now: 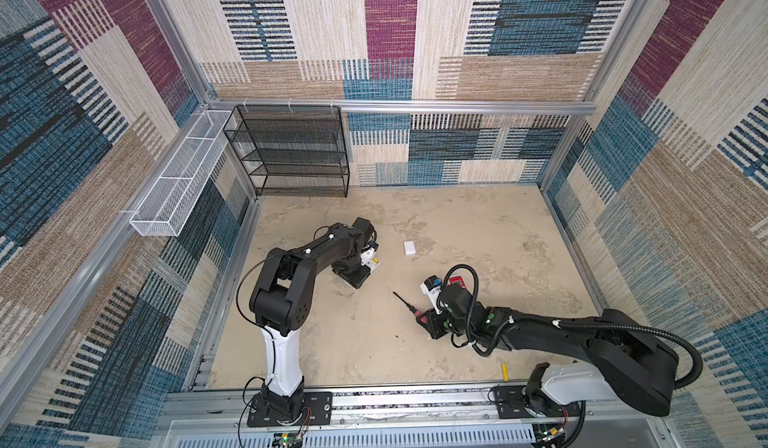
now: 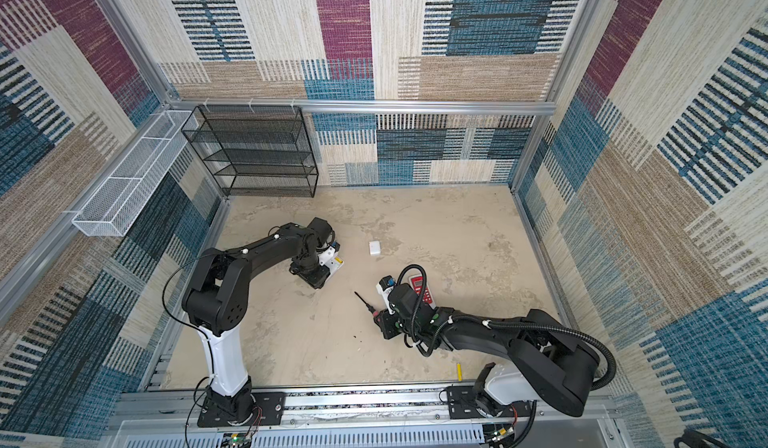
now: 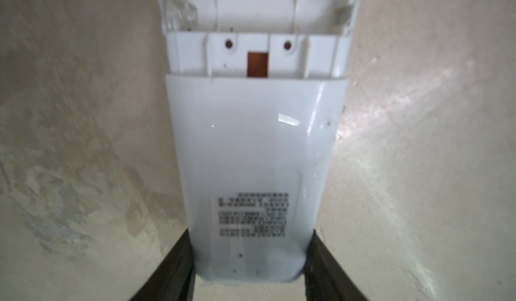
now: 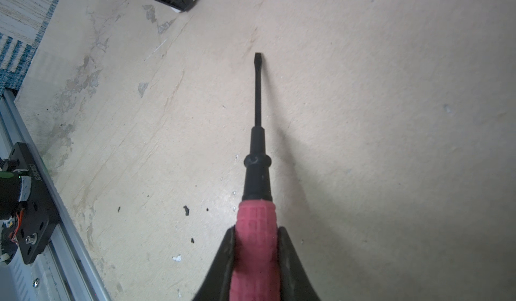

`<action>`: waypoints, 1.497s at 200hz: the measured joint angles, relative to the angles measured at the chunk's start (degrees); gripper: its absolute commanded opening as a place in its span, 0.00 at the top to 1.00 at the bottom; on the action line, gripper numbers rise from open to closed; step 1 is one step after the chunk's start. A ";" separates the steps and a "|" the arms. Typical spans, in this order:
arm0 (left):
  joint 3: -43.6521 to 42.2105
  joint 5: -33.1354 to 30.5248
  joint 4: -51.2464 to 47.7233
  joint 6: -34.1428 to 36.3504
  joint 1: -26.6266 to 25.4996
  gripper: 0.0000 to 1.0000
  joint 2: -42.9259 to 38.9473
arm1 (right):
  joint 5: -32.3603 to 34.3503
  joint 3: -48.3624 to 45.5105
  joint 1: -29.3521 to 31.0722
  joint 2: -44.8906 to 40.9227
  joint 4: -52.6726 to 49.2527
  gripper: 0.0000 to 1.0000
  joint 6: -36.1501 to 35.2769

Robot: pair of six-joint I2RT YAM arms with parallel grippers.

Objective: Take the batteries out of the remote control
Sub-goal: 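Draw the screwdriver back from the remote with the right gripper while the left holds it, then bring the screwdriver tip back to the remaining yellow battery with the right gripper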

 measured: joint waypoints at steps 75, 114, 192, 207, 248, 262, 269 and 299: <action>-1.57 -0.02 0.61 -2.56 -1.81 0.65 -0.70 | 1.14 2.58 -0.13 -4.96 -7.96 1.00 2.32; -2.14 0.02 0.81 -3.02 -3.37 0.65 -1.09 | 1.57 3.98 -0.33 -6.86 -11.32 1.00 2.99; -4.04 1.73 1.20 -6.93 -8.92 0.66 -2.19 | 0.00 10.58 -1.99 -0.98 -12.07 1.00 3.17; -4.17 1.84 1.33 -7.26 -9.70 0.66 -2.27 | -0.68 11.15 -2.38 0.15 -11.98 1.00 3.17; -5.01 3.91 2.14 -8.92 -12.13 0.66 -2.93 | -1.90 11.74 -3.45 3.15 -11.63 1.00 3.39; -5.18 5.27 2.19 -9.29 -12.63 0.66 -3.13 | -1.88 11.87 -3.74 4.00 -11.15 1.00 3.41; -5.22 5.92 2.23 -9.55 -12.81 0.66 -3.19 | -1.88 11.87 -3.76 4.35 -10.95 1.00 3.54; -5.25 5.99 2.27 -10.36 -13.22 0.66 -3.21 | -1.90 12.07 -4.02 5.27 -10.14 1.00 3.98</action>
